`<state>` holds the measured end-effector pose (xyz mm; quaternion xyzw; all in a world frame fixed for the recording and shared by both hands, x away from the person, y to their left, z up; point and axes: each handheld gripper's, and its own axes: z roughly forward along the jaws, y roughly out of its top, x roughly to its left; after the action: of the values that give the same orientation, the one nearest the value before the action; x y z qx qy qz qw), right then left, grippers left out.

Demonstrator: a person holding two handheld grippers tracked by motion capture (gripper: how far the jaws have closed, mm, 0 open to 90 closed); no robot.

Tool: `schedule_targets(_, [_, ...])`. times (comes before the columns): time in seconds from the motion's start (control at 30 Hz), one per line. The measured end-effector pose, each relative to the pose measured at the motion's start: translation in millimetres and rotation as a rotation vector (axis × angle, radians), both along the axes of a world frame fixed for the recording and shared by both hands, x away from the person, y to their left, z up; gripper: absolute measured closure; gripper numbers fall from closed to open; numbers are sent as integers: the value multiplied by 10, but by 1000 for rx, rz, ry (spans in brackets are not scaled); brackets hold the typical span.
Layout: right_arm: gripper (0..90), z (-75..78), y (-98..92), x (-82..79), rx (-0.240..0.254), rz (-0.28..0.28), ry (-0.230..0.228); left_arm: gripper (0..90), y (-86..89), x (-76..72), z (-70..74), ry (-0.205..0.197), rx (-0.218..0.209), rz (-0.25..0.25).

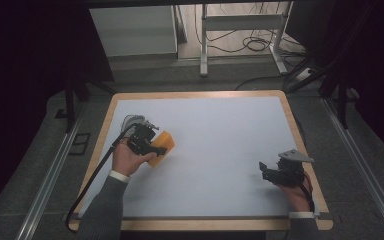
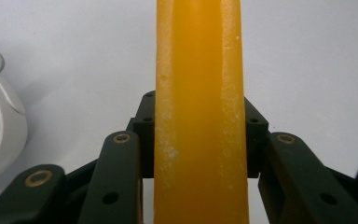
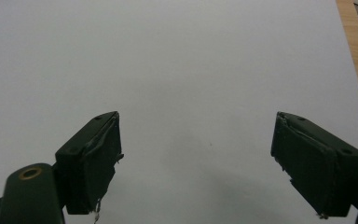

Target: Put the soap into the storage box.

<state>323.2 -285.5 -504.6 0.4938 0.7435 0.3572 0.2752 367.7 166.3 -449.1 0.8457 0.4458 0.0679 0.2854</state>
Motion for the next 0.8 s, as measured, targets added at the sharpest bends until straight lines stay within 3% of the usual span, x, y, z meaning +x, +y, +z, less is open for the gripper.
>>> schedule_targets(0.8, [158, -1, -10, 0, -1, -5, 0, 609, 220, 120, 104, -7, -10, 52])
